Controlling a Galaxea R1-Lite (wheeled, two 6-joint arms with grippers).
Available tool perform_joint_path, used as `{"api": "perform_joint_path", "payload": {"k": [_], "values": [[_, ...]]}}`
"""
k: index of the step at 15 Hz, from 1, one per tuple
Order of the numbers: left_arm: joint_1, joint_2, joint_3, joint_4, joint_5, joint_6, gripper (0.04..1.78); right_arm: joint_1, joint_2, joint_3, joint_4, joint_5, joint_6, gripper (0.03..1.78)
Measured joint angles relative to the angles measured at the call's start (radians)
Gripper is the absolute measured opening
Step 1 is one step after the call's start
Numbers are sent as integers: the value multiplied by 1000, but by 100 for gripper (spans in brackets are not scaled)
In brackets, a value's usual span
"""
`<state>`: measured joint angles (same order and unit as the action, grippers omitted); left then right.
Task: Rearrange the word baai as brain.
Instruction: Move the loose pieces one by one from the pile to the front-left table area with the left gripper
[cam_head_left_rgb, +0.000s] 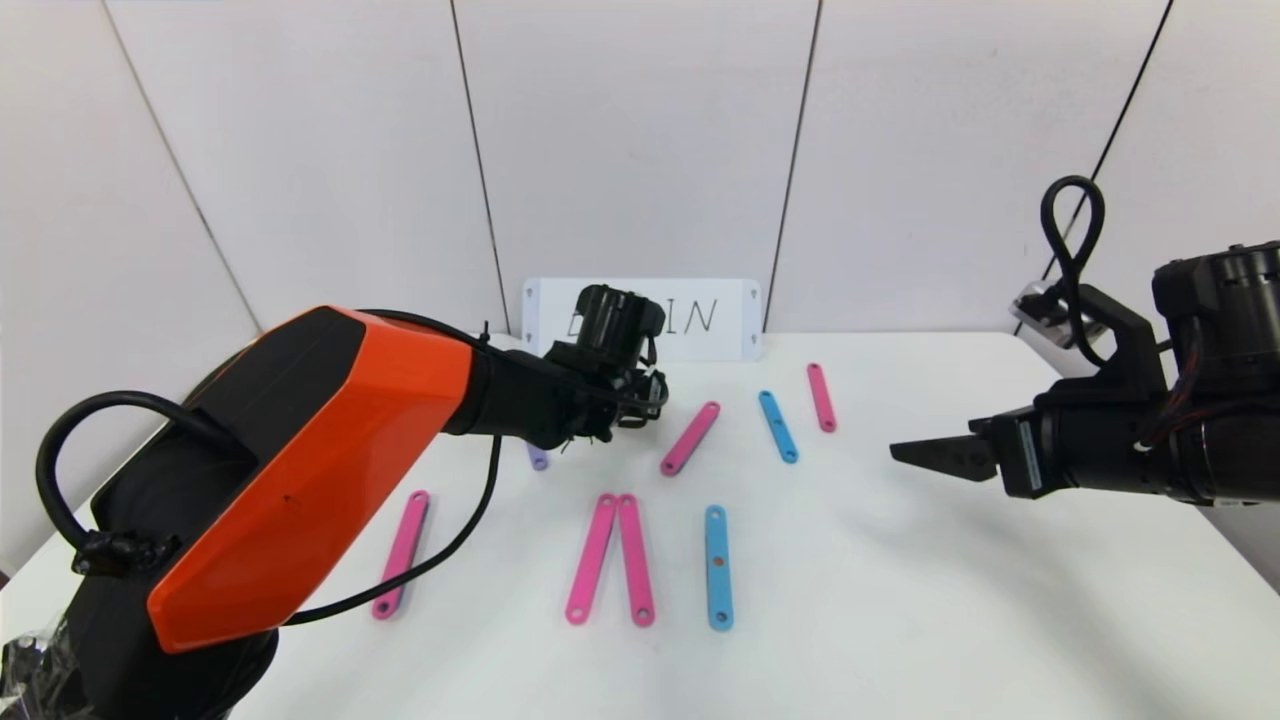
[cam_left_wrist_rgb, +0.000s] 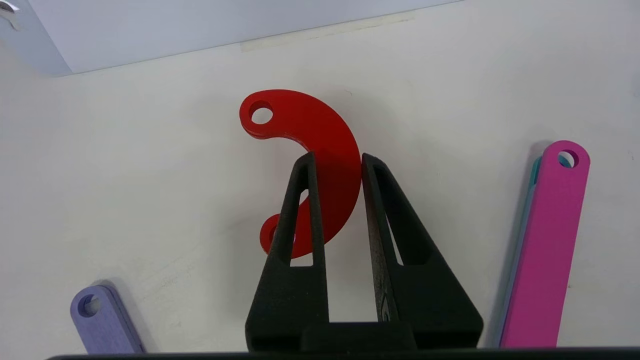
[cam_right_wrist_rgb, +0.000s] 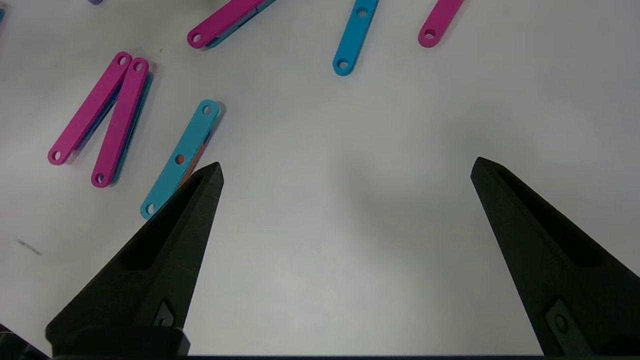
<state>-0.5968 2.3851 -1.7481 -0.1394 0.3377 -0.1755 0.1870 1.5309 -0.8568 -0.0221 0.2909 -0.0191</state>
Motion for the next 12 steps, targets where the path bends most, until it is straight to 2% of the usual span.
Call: {"api": "perform_joint_path", "payload": {"k": [5,8,12], "values": [[24,-68,62,60,1,1,28,0,5,28,-113,0,5,174],[46,-162,163,155,1,2,28,0,9,33,-114,2,6,174],[71,-290,353,184,1,-5,28,0,22,33,-115,2,2,174]]}}
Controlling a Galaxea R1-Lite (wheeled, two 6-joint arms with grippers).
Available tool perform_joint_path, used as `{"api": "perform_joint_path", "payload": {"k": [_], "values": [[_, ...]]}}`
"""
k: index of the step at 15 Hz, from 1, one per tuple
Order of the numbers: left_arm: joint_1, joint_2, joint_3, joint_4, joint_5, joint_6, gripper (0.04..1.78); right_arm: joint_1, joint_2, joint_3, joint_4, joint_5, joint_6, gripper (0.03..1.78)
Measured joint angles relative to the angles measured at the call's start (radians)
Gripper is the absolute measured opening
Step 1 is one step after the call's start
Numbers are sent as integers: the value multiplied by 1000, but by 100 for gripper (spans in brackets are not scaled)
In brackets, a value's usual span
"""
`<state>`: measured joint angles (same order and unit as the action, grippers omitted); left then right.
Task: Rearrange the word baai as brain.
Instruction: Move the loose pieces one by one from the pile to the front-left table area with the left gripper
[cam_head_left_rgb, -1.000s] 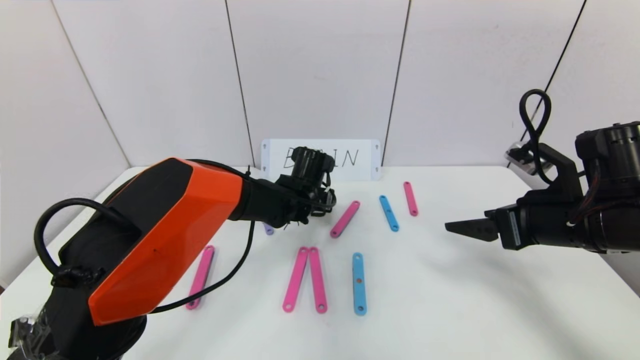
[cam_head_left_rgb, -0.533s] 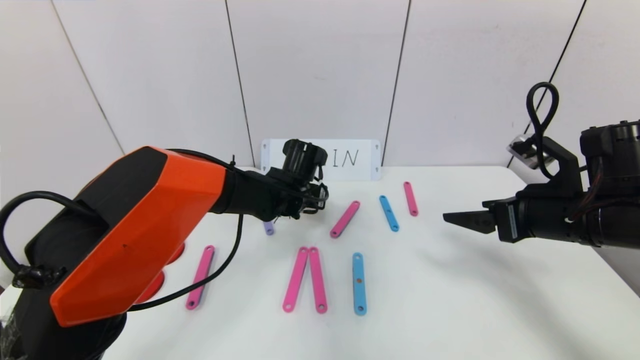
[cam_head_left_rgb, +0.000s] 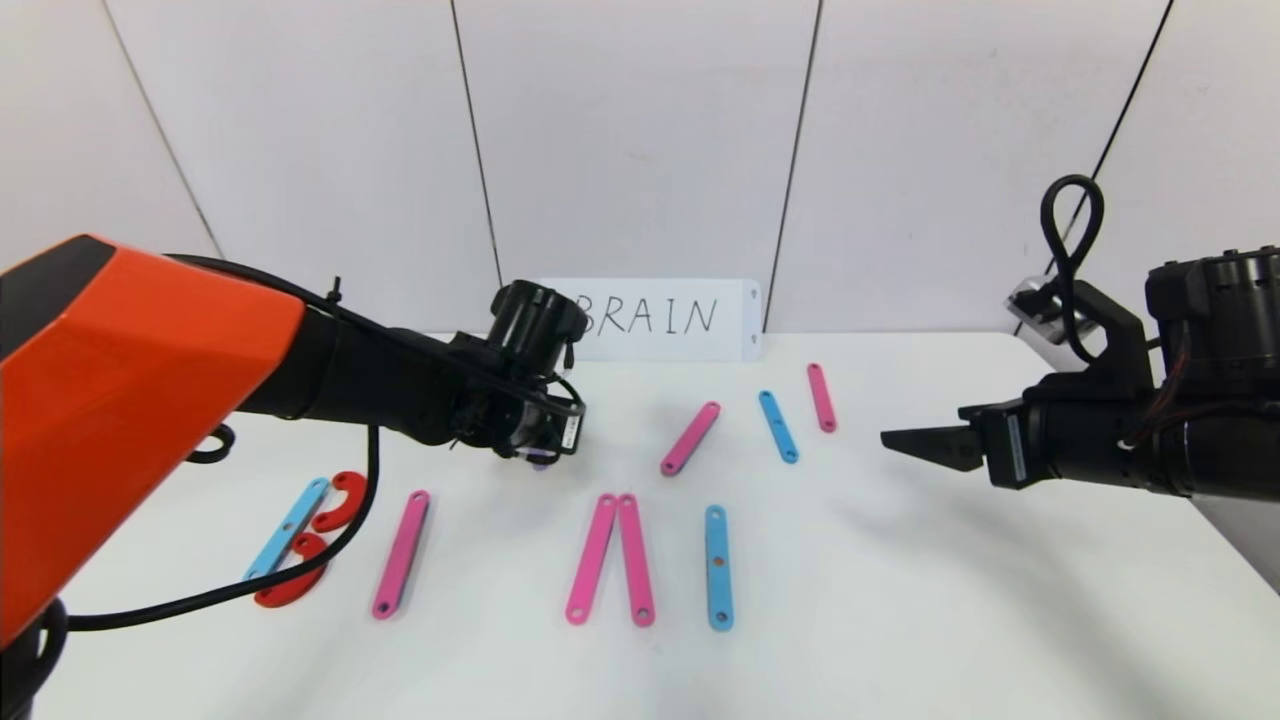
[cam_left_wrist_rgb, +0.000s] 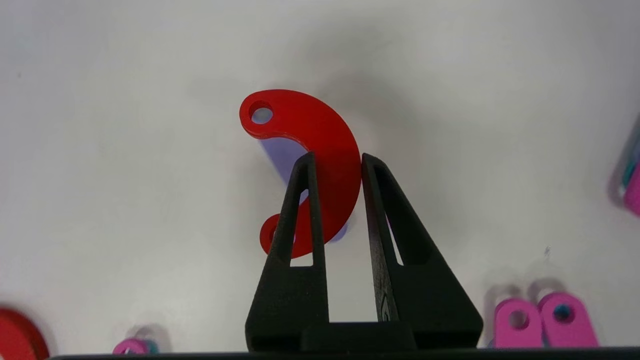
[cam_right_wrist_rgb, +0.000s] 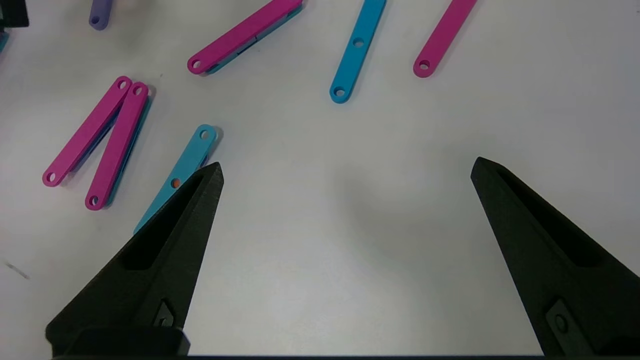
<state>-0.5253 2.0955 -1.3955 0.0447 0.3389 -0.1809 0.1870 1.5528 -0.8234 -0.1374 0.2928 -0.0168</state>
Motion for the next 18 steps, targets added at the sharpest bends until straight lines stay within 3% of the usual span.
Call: {"api": "perform_joint_path", "payload": {"k": [4,9,18], "values": [[36,-83,169,-9,-6,-27,28,8,14,0,0,-7,-2,174],[80,-129,271,-11,-9,-81,28,12,26,1,0,-10,-2,174],[86,-151,329,-15,-28,-92,29,12,38,1,0,-13,-2,174]]}}
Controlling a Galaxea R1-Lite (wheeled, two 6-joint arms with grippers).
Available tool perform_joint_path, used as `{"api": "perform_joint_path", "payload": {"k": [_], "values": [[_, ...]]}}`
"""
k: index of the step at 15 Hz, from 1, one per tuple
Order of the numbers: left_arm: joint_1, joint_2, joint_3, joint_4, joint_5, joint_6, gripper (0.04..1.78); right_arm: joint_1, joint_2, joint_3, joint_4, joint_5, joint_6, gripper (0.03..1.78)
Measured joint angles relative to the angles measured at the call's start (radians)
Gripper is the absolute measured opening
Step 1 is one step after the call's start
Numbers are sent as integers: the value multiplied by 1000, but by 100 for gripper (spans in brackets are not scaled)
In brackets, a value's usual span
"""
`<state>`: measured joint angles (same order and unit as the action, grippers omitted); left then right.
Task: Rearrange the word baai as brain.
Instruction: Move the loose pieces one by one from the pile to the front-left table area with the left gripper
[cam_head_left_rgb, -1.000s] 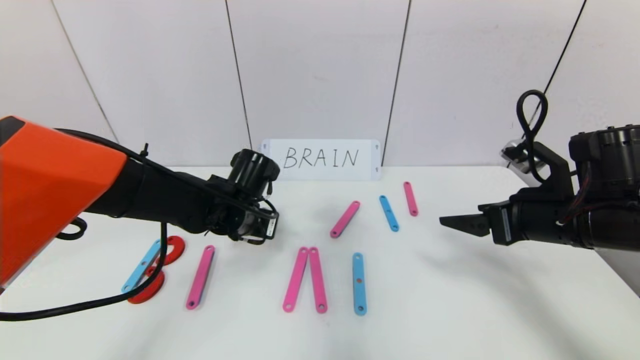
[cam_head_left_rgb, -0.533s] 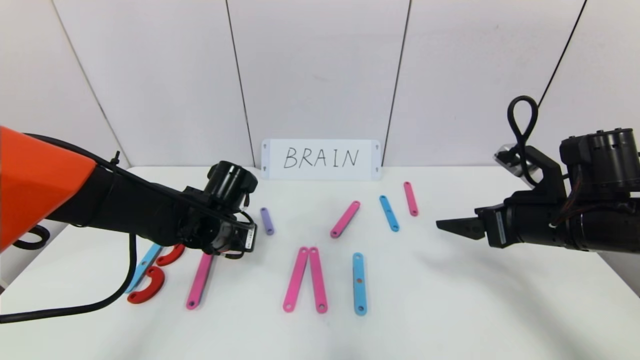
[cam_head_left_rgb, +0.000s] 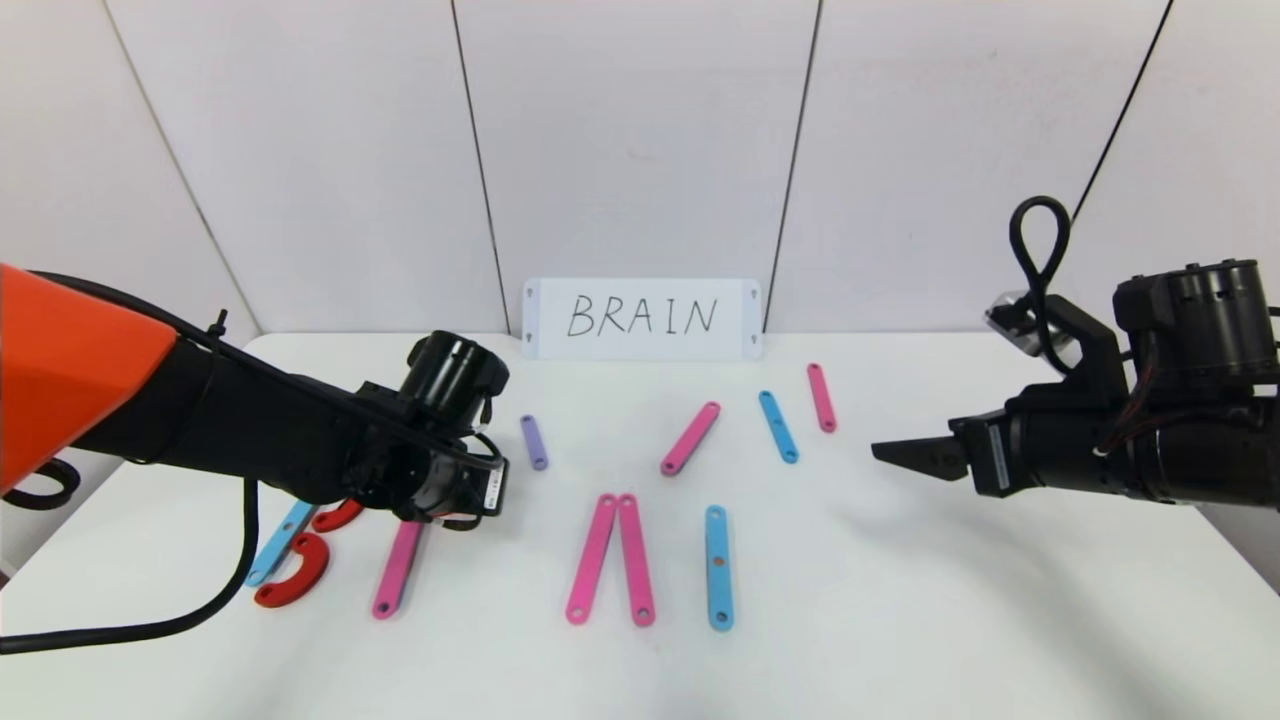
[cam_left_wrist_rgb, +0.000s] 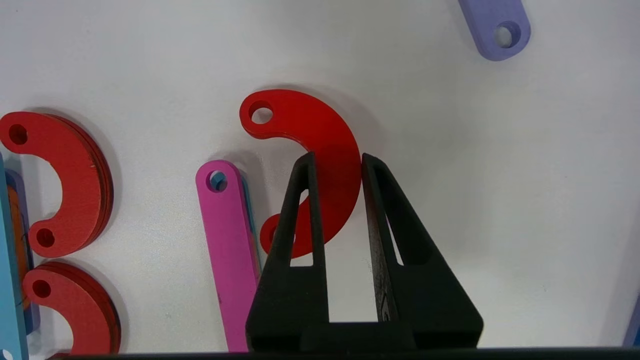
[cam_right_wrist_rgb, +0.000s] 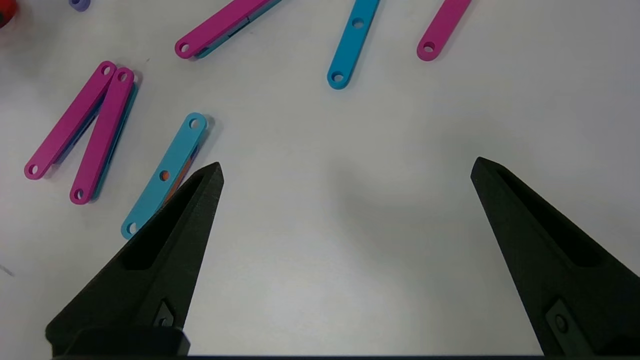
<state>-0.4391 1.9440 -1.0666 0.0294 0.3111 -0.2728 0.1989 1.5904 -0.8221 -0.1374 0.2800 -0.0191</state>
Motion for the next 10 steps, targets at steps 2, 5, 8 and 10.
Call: {"api": "perform_joint_path", "payload": {"k": [2,5,8,10], "values": [[-3,-1,6,0,-3,1,35,1,2,0,0,-1,0,174],[-4,-1,11,1,-7,1,65,2,4,0,0,-1,0,174],[-6,-1,12,0,-19,0,117,2,6,0,-1,0,0,174],[-7,-4,9,0,-20,0,146,3,7,0,-1,-1,0,174]]}}
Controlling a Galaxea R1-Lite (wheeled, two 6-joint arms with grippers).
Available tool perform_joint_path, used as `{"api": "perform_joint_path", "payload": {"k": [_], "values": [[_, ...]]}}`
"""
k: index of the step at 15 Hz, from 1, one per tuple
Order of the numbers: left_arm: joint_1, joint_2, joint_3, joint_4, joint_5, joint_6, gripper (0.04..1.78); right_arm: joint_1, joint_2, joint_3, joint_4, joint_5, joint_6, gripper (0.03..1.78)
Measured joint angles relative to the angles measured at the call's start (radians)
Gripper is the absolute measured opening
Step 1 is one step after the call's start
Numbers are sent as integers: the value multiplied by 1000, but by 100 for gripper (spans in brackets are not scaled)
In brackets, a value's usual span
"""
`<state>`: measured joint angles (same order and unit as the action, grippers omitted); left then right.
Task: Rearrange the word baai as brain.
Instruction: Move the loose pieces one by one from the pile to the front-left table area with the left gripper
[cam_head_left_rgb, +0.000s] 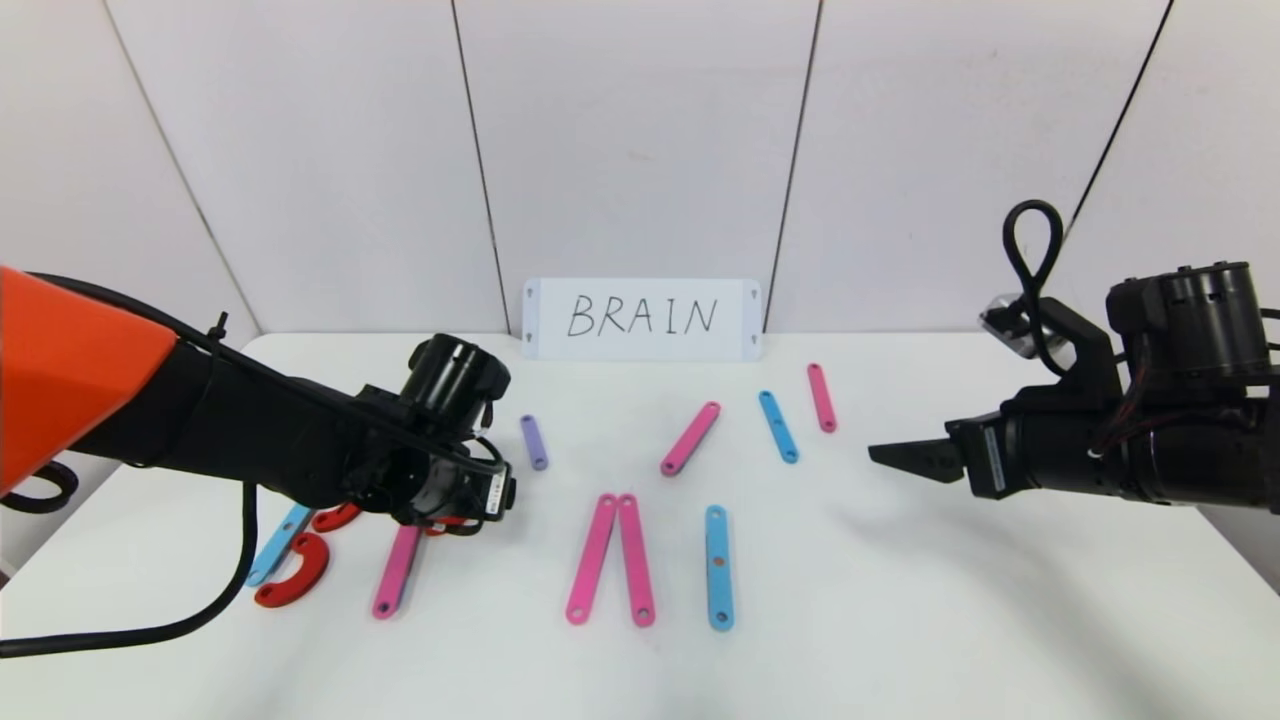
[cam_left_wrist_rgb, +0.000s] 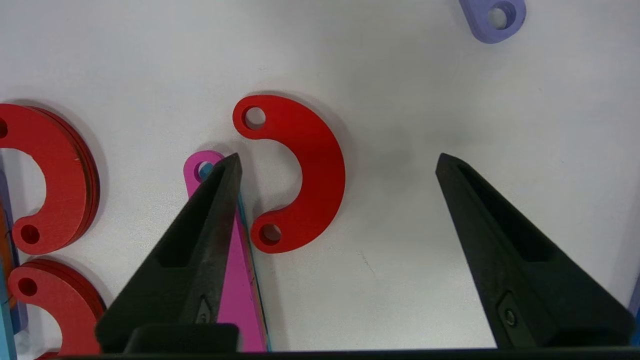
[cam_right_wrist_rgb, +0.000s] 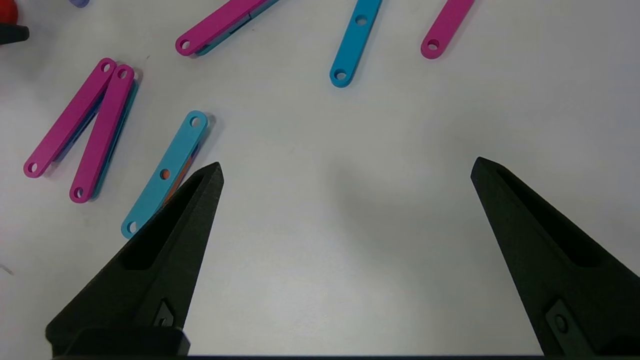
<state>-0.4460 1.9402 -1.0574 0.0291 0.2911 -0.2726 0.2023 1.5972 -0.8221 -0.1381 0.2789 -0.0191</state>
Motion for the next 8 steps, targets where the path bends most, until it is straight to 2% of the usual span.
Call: {"api": "perform_joint_path", "payload": {"k": [3,8], "values": [[-2,-9,-14,-17,-2,6,170,1,2,0,0,0,0,174],[-3,33,-137,-33,7,-6,174,3,3,0,0,-1,0,174]]}}
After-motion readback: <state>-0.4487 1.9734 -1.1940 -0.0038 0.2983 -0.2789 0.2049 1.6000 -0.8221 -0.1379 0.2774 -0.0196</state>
